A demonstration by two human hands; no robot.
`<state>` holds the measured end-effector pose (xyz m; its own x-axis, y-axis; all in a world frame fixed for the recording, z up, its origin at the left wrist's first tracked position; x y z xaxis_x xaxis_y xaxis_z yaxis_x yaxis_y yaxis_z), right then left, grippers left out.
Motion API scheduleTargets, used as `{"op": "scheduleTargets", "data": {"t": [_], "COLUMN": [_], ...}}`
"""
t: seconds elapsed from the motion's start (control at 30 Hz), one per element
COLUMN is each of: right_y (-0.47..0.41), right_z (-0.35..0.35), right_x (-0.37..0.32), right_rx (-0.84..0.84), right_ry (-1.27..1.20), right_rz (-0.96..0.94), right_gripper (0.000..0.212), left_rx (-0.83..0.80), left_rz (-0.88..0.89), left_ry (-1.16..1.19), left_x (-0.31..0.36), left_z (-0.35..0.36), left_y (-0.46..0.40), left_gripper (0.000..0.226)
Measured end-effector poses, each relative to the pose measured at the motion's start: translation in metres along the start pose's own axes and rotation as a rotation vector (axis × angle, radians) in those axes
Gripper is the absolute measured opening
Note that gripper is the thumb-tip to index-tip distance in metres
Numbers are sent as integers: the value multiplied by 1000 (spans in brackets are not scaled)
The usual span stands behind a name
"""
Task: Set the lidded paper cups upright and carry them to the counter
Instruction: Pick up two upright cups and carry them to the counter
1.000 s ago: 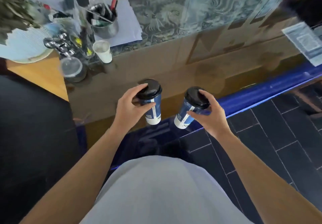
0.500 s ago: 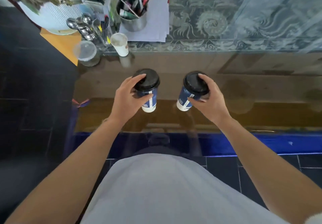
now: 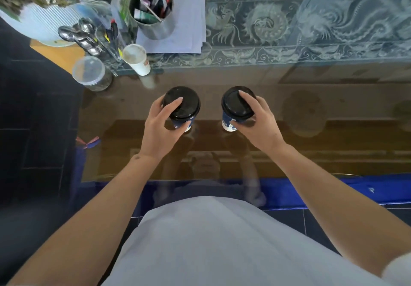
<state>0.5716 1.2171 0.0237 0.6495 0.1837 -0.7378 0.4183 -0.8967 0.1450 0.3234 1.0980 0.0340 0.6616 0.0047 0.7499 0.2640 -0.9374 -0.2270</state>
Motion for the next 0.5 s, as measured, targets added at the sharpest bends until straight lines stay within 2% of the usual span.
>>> {"op": "scheduleTargets", "data": {"t": [0.3,0.5], "right_y": [6,6], "right_z": [14,13], "right_x": [6,6], "right_rx": [-27,10], "right_ry": [16,131], "right_rz": [-14,-13], "right_gripper": [76,75], "left_rx": [-46,-86], "left_rz": [-34,-76], "left_ry": [-27,-85], "left_x": [-13,-14], "left_z": [13,15], "left_y": [12,12], "left_gripper": [64,64]}}
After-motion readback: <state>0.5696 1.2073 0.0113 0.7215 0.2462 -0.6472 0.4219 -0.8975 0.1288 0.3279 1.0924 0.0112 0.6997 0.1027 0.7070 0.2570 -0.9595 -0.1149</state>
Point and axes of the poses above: each hand's wrist, its own y-axis away from the middle knuckle, its own z-axis out of the palm, x = y × z, the point moved 10 cm from there along -y, towards the middle knuckle, and after that the axes turned 7 degrees about z, right-handed, at the moved point
